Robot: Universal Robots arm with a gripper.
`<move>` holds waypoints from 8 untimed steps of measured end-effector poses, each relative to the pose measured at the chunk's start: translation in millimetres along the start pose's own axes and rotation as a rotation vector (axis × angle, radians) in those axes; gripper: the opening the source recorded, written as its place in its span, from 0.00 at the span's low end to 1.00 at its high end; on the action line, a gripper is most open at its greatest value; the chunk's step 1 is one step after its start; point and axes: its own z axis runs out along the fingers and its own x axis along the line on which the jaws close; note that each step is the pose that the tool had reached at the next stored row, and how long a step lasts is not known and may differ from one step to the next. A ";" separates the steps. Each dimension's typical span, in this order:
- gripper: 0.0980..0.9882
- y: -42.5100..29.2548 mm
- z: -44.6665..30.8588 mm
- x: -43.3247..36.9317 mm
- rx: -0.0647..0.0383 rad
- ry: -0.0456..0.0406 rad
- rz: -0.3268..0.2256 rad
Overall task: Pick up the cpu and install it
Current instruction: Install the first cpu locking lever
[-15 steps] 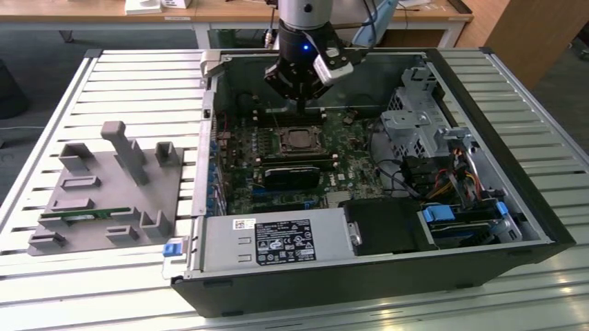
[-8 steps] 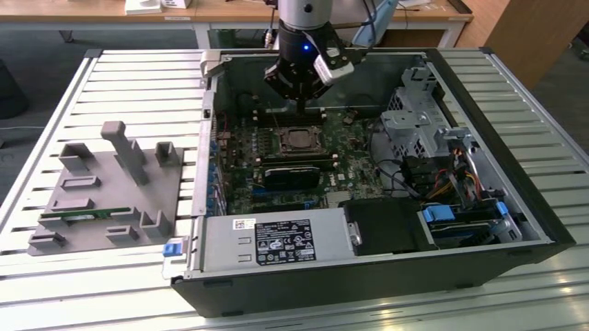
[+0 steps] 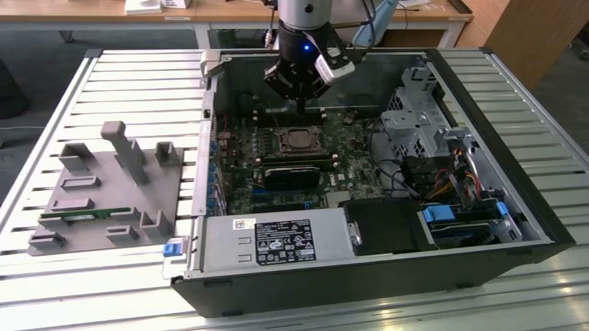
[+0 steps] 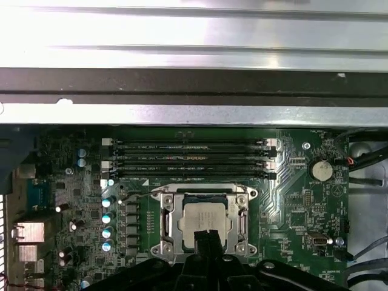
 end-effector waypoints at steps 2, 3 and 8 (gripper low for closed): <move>0.01 0.0 0.0 0.0 0.000 0.0000 -0.008; 0.01 0.0 0.0 0.0 0.000 0.0000 -0.012; 0.01 -0.3 0.0 0.7 -0.002 0.0000 -0.026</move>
